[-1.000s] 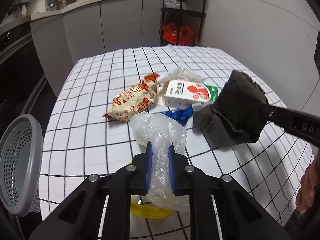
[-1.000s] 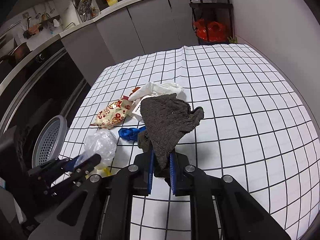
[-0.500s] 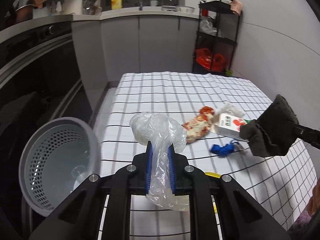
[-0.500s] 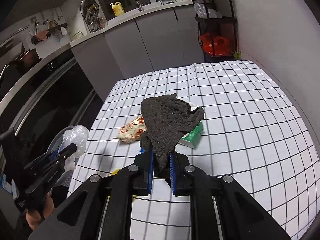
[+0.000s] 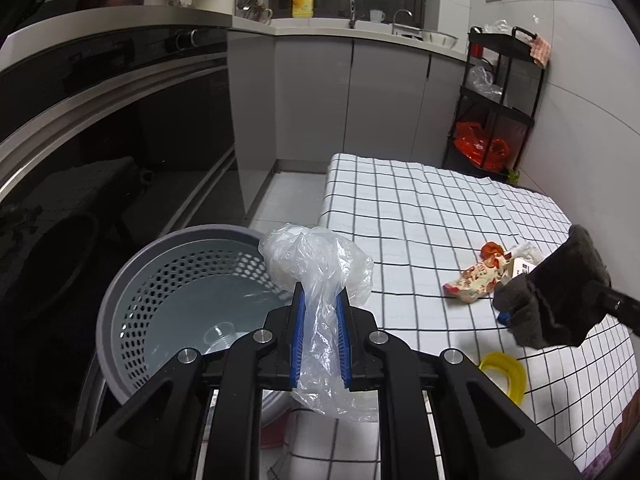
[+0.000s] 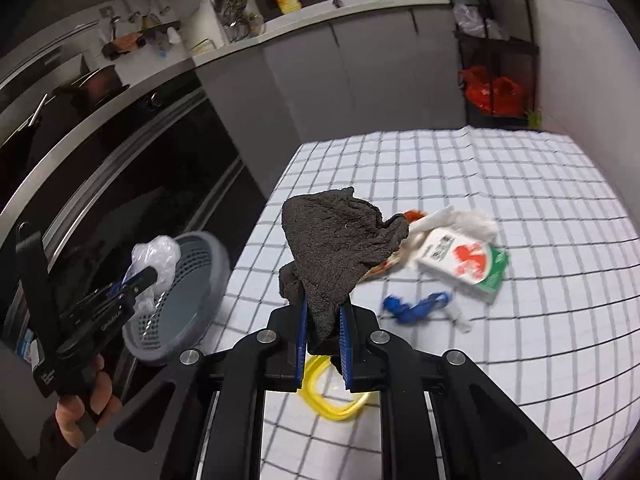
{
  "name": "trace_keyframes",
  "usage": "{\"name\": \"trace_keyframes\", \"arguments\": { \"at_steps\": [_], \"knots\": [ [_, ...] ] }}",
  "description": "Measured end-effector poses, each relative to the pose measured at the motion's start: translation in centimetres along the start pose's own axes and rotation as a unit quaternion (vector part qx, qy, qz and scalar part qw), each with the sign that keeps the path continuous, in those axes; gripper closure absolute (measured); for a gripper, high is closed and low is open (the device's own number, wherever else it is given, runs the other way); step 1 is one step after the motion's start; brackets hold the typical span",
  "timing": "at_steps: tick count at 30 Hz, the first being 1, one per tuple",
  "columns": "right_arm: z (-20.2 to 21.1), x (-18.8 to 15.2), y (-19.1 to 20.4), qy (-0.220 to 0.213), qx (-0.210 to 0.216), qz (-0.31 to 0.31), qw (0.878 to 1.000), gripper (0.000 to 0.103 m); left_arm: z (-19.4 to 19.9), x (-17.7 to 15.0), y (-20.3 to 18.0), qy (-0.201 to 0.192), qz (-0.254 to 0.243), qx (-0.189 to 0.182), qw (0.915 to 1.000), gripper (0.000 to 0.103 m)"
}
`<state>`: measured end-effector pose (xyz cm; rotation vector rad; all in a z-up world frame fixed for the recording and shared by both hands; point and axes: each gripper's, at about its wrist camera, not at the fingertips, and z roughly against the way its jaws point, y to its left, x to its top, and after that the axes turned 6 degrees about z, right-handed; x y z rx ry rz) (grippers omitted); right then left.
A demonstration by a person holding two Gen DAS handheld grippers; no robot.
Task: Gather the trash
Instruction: 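Carry cloth and plastic bag over the grey basket and release both inside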
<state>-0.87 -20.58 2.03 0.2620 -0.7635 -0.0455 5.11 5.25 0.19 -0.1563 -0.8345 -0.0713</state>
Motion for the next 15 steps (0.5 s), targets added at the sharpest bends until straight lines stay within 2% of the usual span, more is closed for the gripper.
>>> {"name": "trace_keyframes", "arguments": {
  "at_steps": [8,15],
  "knots": [
    [-1.2,0.6,5.2,0.006,0.026,0.04,0.999,0.09,0.8,-0.4,3.5,0.006,0.009,0.024,0.9997,0.088],
    [-4.7,2.1,10.3,0.016,0.05,0.083,0.995,0.09,-0.6,-0.2,7.1,0.017,0.036,0.05,0.998,0.088]
  ]
}}
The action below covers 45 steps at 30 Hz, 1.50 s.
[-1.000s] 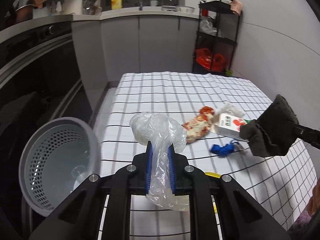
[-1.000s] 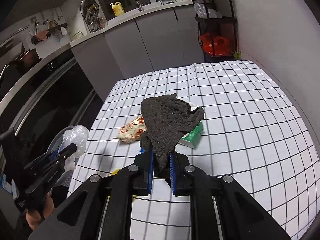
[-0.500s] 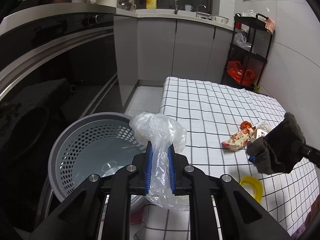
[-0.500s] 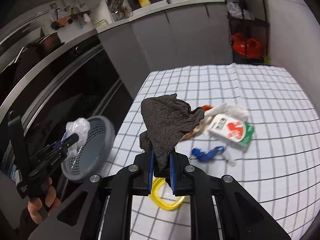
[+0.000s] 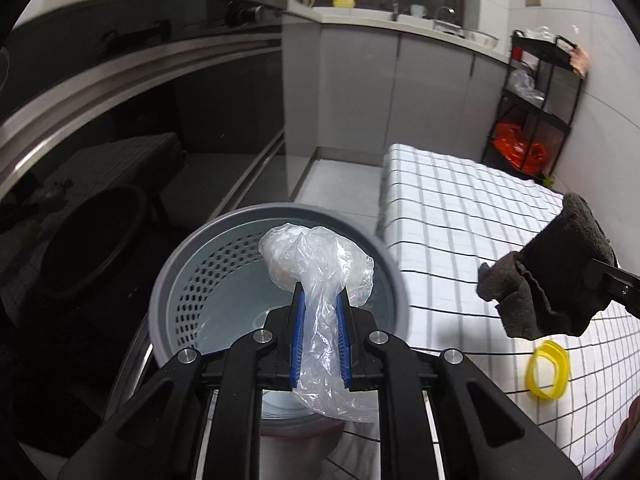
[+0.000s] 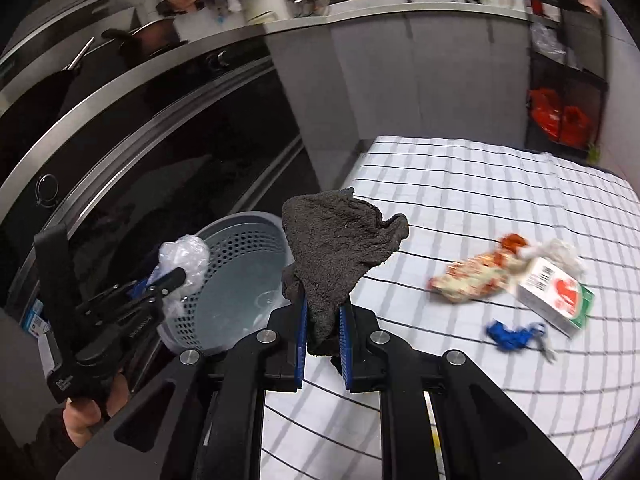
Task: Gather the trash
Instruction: 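Carry cloth and plastic bag over the grey basket and release both inside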
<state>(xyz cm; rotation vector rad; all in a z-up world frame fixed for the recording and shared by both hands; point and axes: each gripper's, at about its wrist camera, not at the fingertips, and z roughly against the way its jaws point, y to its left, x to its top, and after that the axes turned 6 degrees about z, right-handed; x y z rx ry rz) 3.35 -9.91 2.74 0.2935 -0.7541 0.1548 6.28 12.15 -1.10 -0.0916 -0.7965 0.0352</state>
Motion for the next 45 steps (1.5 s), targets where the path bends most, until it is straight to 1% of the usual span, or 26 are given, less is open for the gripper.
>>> {"name": "trace_keyframes", "arguments": {
  "at_steps": [6,8,11,14,18,23,28,35,39,43,44,45],
  "knots": [
    [-3.4,2.2,3.0,0.005,0.02,0.028,0.999,0.09,-1.2,0.4,2.6,0.015,0.023,0.009,0.9996,0.088],
    [-4.2,2.7,3.6,0.006,0.025,0.027,0.999,0.09,-1.2,0.5,3.2,0.013,0.031,0.016,0.9993,0.088],
    [-5.2,3.5,4.8,-0.006,0.037,0.026,0.999,0.09,-1.1,0.5,4.0,0.007,0.036,0.023,0.9991,0.088],
    [-6.1,3.8,5.6,-0.006,0.046,0.027,0.999,0.09,-1.8,0.4,4.6,0.016,0.038,0.028,0.9987,0.088],
    [-7.7,4.5,6.5,0.004,0.052,0.036,0.998,0.09,-2.4,0.5,5.6,0.024,0.056,0.028,0.9977,0.088],
    [-9.6,5.0,7.0,0.018,0.057,0.042,0.997,0.09,-2.9,1.1,6.3,0.017,0.061,0.041,0.9971,0.088],
    [-11.4,4.6,6.9,0.028,0.058,0.048,0.997,0.09,-4.1,1.8,7.0,0.025,0.064,0.048,0.9965,0.088],
    [-14.1,3.5,8.5,0.063,0.062,0.064,0.994,0.09,-5.7,1.6,8.1,0.053,0.078,0.049,0.9944,0.088],
    [-14.9,3.0,8.7,0.08,0.064,0.061,0.993,0.09,-6.0,1.5,8.1,0.06,0.078,0.045,0.9941,0.084],
    [-14.9,2.7,8.9,0.086,0.063,0.065,0.992,0.088,-6.1,1.4,8.2,0.062,0.077,0.048,0.994,0.084],
    [-14.8,2.7,8.9,0.084,0.063,0.065,0.992,0.088,-6.1,1.4,8.3,0.062,0.078,0.047,0.9939,0.082],
    [-14.7,2.8,8.9,0.082,0.062,0.065,0.993,0.088,-6.0,1.5,8.4,0.062,0.08,0.047,0.9938,0.078]
  ]
}}
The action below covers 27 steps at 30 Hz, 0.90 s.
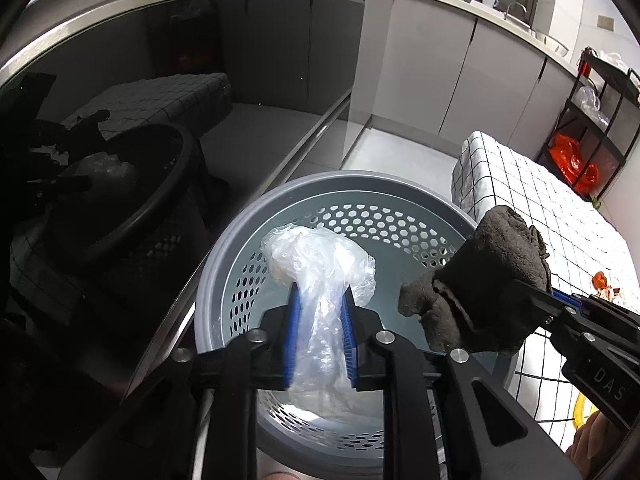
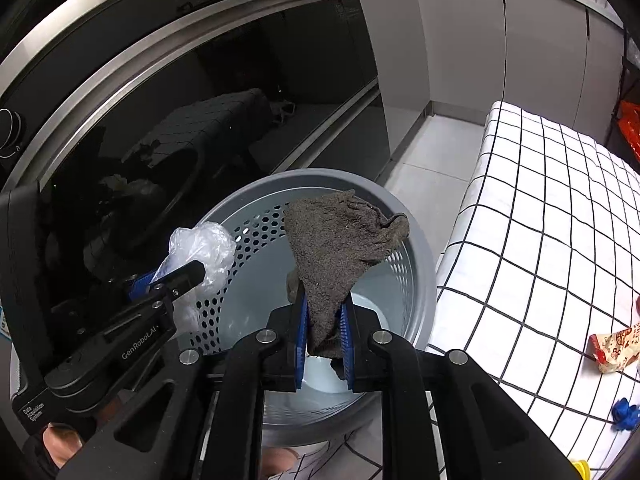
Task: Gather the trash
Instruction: 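Carry cloth and plastic bag over the grey basket and release both inside, then move both open tools back toward the yellow lid on the table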
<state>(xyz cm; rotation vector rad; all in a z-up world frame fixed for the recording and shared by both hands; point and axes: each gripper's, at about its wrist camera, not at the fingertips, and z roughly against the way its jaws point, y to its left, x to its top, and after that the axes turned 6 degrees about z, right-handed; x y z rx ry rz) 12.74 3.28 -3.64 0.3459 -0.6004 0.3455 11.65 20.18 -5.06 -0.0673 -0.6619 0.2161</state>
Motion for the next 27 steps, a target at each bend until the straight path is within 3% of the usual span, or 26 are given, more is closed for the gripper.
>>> {"name": "trace_keyframes", "arguments": {
  "at_steps": [1,3,5,6,17,27],
  "knots": [
    [0.1,0.1,0.1,-0.002,0.001,0.0,1.0,0.086,0.0,0.1,0.0,0.001,0.001,0.0,1.0,0.075],
    [0.1,0.3,0.1,-0.004,0.002,-0.001,1.0,0.077,0.1,0.1,0.1,0.0,0.005,-0.002,1.0,0.061],
    [0.5,0.4,0.1,-0.013,-0.003,0.001,1.0,0.055,0.3,0.1,0.2,-0.005,0.009,0.0,0.9999,0.05],
    [0.8,0.4,0.1,-0.021,-0.005,0.001,1.0,0.054,0.4,0.1,0.3,-0.009,0.01,0.0,0.9999,0.047],
    [2.5,-1.6,-0.7,-0.025,-0.01,-0.02,0.999,0.054,0.8,-0.2,0.2,-0.011,0.009,0.001,0.9999,0.046],
    [9.8,-8.3,-4.2,-0.045,-0.056,-0.035,0.997,0.049,4.6,-3.4,-4.0,-0.019,-0.022,-0.021,0.9993,0.045]
  ]
}}
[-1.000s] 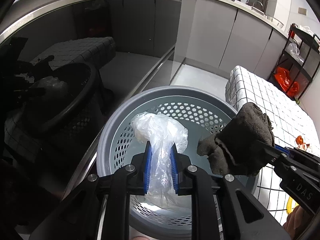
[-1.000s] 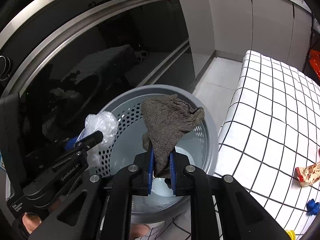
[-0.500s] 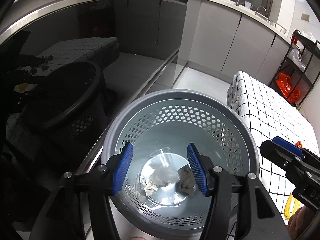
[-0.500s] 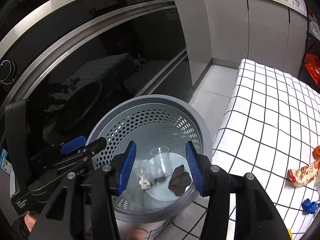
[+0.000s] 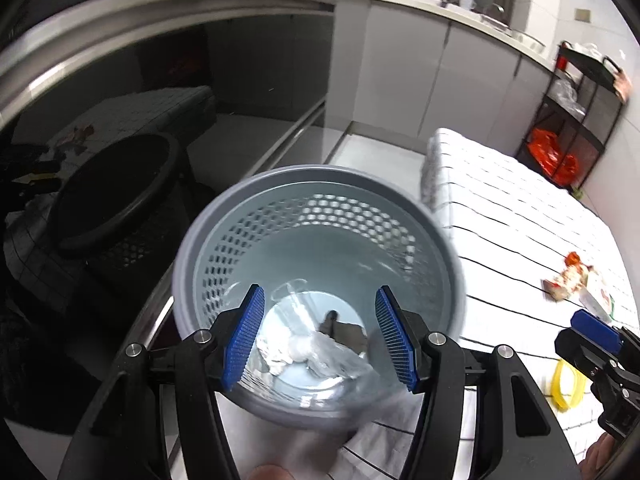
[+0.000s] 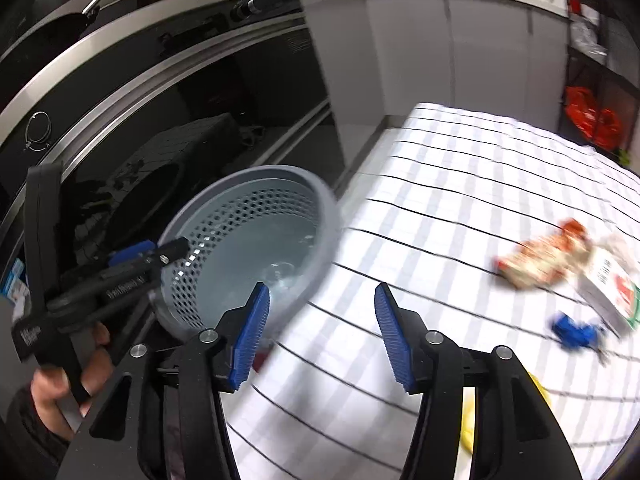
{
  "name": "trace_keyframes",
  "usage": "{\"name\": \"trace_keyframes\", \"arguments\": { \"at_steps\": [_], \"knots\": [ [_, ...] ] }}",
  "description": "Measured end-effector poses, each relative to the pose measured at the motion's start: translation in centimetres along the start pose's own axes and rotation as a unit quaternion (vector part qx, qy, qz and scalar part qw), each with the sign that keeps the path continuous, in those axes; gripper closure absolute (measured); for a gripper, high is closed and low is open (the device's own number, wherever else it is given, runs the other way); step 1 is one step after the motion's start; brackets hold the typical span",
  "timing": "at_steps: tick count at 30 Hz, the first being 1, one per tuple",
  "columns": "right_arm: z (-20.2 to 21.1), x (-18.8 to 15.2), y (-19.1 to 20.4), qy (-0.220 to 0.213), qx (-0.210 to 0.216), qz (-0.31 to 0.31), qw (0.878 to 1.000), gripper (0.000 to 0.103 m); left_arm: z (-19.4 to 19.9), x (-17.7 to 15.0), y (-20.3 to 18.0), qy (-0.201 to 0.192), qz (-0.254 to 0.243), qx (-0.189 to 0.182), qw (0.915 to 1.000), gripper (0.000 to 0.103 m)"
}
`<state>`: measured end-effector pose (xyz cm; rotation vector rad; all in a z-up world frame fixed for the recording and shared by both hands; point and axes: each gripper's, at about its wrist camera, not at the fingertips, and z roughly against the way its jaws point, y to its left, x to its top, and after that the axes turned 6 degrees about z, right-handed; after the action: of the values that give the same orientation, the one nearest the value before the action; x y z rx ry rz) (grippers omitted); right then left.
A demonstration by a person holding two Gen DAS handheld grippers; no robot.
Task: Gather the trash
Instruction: 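Move both open tools back toward the yellow lid on the table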
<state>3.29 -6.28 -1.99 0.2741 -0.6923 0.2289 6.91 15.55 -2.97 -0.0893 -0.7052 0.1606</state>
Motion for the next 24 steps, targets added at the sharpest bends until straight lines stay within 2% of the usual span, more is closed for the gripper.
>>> {"name": "trace_keyframes", "arguments": {
  "at_steps": [3,8,12,17,18,24],
  "knots": [
    [2.8,-2.2,-2.8,-0.007,-0.028,-0.007,1.0,0.048,1.8,-1.0,-1.9,-0.008,-0.005,-0.012,0.9999,0.04],
    [7.5,-5.9,-8.3,-0.026,-0.087,-0.022,0.996,0.044,4.1,-3.7,-6.5,-0.012,-0.03,-0.036,0.9988,0.037],
    [9.4,-7.9,-13.0,-0.037,-0.12,-0.052,0.991,0.044,5.1,-5.8,-10.7,-0.011,-0.056,-0.054,0.9969,0.032],
    [10.9,-9.0,-17.6,-0.061,-0.133,-0.088,0.985,0.044,5.6,-8.7,-15.7,0.001,-0.091,-0.069,0.9934,0.026],
    [11.2,-9.3,-18.5,-0.069,-0.13,-0.097,0.984,0.044,5.6,-9.2,-16.6,0.001,-0.098,-0.069,0.9928,0.022],
    [12.3,-10.7,-20.1,-0.094,-0.101,-0.124,0.983,0.044,5.3,-12.3,-20.8,0.012,-0.136,-0.069,0.9883,0.018]
  ]
}}
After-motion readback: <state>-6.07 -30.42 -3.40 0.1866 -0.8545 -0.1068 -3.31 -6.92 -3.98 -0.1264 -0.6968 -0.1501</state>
